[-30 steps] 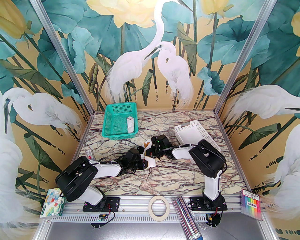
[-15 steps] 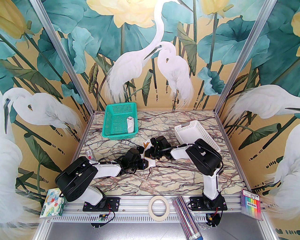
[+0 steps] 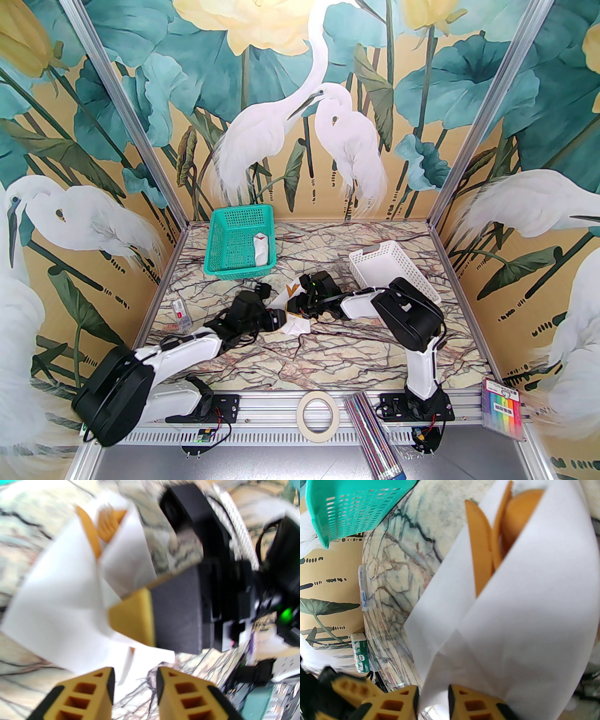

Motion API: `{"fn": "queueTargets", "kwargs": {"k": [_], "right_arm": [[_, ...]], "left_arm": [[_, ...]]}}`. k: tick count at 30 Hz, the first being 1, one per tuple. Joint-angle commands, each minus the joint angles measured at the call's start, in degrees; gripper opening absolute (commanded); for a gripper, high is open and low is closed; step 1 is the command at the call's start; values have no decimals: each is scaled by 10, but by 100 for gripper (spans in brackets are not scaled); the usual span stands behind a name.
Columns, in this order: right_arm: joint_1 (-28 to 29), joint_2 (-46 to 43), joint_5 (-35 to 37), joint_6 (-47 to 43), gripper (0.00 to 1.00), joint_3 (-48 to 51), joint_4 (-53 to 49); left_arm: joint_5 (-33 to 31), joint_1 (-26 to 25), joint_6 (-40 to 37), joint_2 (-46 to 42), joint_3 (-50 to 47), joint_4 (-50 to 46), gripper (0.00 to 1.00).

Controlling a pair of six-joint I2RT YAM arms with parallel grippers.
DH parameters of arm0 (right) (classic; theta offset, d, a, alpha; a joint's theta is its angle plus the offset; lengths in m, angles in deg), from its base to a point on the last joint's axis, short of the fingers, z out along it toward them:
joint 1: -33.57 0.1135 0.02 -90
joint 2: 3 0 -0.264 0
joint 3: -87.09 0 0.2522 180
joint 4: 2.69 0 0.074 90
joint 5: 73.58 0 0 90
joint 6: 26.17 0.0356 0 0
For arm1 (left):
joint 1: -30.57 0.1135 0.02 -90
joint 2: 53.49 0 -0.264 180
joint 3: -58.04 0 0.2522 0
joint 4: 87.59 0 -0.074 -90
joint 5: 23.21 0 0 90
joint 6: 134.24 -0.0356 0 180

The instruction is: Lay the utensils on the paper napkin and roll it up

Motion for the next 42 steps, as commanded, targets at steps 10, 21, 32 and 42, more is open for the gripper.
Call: {"fn": "queueTargets", "kwargs": {"k": [10, 21, 32, 42], "right_arm": [[4, 14, 18, -6, 40, 5, -21], [3, 13, 19, -6, 45, 8, -20], [3, 15, 21, -8, 29, 8, -23], [3, 15, 20, -10, 25, 5, -25]], "left_arm": [[97, 64, 57, 39, -28, 91, 45], [100, 85, 94, 89, -36, 179, 48], [109, 90, 84, 129, -18, 177, 47], [146, 89, 90, 172, -3, 210, 45]]}}
